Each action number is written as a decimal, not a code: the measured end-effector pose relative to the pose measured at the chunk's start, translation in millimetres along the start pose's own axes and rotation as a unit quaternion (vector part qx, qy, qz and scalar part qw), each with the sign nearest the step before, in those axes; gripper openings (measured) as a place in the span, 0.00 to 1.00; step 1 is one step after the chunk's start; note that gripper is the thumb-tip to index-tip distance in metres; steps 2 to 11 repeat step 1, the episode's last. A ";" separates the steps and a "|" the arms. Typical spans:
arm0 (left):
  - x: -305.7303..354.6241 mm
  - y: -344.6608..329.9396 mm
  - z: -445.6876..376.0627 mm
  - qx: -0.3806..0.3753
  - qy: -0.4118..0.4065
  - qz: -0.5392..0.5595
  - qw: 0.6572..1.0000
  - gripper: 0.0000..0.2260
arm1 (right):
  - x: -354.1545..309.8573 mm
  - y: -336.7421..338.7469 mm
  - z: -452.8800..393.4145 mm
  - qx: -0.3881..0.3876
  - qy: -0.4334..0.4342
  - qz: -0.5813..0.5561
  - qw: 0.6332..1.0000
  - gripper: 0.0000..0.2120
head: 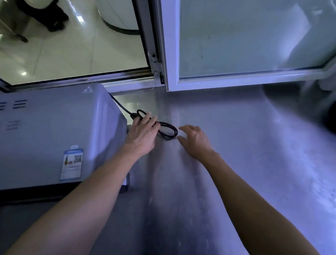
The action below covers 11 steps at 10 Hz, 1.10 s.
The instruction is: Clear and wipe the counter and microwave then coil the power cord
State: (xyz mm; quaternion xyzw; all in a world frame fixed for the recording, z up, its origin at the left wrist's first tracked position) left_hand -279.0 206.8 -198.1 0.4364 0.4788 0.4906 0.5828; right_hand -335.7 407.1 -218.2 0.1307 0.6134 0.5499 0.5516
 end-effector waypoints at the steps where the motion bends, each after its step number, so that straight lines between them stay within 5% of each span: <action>1: 7.2 16.8 30.7 0.020 -0.003 -0.006 1.000 0.20 | -5.8 12.4 27.4 0.002 -0.001 0.011 1.000 0.20; 11: 7.2 16.8 30.7 0.020 -0.003 -0.006 1.000 0.20 | -5.8 12.4 27.4 0.002 -0.001 0.011 1.000 0.20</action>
Point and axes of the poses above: each hand's wrist, its own z-axis away from the middle knuckle, its own y-axis out of the back of the hand, x = y × z, the point moved 1 cm from there along -z, towards the middle knuckle
